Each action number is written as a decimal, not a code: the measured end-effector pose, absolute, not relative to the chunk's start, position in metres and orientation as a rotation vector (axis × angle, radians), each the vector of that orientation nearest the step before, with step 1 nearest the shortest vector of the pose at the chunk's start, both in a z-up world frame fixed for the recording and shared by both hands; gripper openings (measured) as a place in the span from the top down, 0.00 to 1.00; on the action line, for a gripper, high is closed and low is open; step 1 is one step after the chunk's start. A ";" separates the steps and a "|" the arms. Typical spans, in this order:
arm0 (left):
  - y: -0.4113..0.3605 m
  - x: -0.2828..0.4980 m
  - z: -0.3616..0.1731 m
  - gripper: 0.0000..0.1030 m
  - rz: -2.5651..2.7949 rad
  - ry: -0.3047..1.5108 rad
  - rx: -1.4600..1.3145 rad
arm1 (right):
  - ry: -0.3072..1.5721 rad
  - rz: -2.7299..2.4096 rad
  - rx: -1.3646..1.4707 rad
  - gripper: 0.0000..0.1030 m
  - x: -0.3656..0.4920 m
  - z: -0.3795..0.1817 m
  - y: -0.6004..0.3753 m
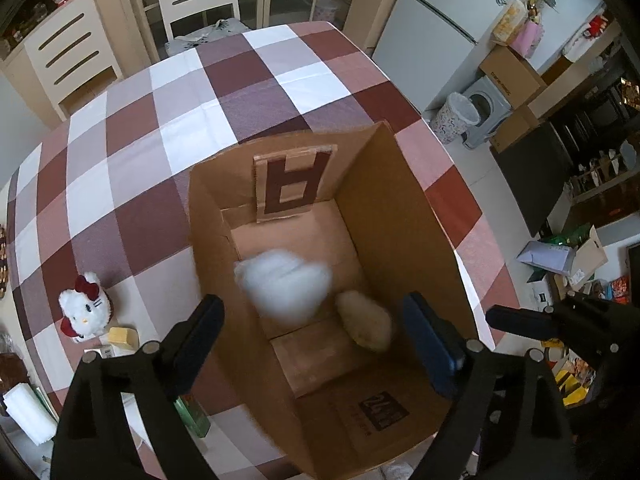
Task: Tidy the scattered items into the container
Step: 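Open both tools to drop the plush bag and cushion into the box, then move both tools back over the remaining items on the table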
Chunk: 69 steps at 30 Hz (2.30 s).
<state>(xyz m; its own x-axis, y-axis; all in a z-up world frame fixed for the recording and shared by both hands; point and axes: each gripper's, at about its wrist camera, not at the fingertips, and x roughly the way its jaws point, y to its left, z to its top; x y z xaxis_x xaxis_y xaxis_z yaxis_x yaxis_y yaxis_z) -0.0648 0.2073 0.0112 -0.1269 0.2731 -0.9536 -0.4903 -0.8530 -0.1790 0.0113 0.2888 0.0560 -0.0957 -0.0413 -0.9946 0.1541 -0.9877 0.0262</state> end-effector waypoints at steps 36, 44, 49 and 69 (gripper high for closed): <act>0.195 -0.039 0.028 0.11 2.035 0.280 -1.638 | 0.119 -2.273 1.977 0.39 0.019 0.075 0.303; 0.175 -0.032 0.035 0.11 2.097 0.280 -1.627 | 0.161 -2.253 1.959 0.39 0.025 0.076 0.289; 0.154 -0.032 0.037 0.11 2.149 0.246 -1.637 | 0.201 -2.227 1.928 0.39 0.024 0.078 0.269; 0.002 -0.025 0.034 0.11 2.366 -0.032 -1.791 | 0.477 -1.984 1.763 0.39 0.027 0.072 0.128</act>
<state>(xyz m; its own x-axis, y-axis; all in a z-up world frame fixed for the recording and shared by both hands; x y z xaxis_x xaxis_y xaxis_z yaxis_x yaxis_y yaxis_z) -0.0252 0.0021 0.0339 -0.2618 0.1513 -0.9532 -0.1254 -0.9846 -0.1219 0.0267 0.1277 0.0725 -0.0892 -0.0964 -0.9913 0.5365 -0.8432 0.0337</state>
